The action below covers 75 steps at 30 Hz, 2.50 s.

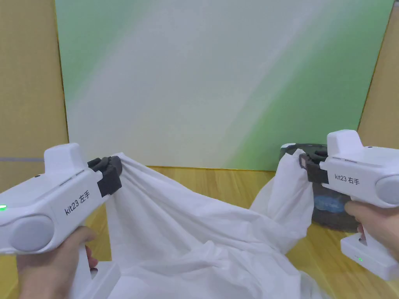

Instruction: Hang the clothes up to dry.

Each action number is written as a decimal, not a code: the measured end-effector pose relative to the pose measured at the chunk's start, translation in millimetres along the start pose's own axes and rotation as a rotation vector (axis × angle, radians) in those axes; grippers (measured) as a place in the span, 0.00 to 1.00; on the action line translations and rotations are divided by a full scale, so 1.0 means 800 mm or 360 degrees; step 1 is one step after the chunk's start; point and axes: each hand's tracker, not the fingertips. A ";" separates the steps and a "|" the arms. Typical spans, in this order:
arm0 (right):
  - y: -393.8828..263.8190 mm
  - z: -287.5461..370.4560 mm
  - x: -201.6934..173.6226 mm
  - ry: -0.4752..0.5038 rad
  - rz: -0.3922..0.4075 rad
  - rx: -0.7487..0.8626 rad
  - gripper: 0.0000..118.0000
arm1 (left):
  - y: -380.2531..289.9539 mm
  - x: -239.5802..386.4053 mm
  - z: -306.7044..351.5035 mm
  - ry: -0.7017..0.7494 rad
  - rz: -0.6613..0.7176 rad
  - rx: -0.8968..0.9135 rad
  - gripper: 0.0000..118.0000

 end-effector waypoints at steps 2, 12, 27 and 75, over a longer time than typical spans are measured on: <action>0.034 0.018 0.025 0.0037 -0.0148 0.0059 0.00 | 0.035 0.009 0.015 -0.0002 -0.0015 0.0130 0.00; 0.254 0.181 0.058 -0.0368 -0.0024 0.0567 0.00 | 0.275 0.058 0.055 0.0093 -0.0062 0.0542 0.00; 0.485 0.321 0.065 -0.0759 0.0238 0.1072 0.00 | 0.487 0.138 0.121 0.0301 -0.0299 0.1065 0.00; 0.580 -0.081 0.105 -0.0766 -0.0001 0.0810 0.00 | 0.554 0.066 -0.248 0.0479 -0.0528 0.0644 0.00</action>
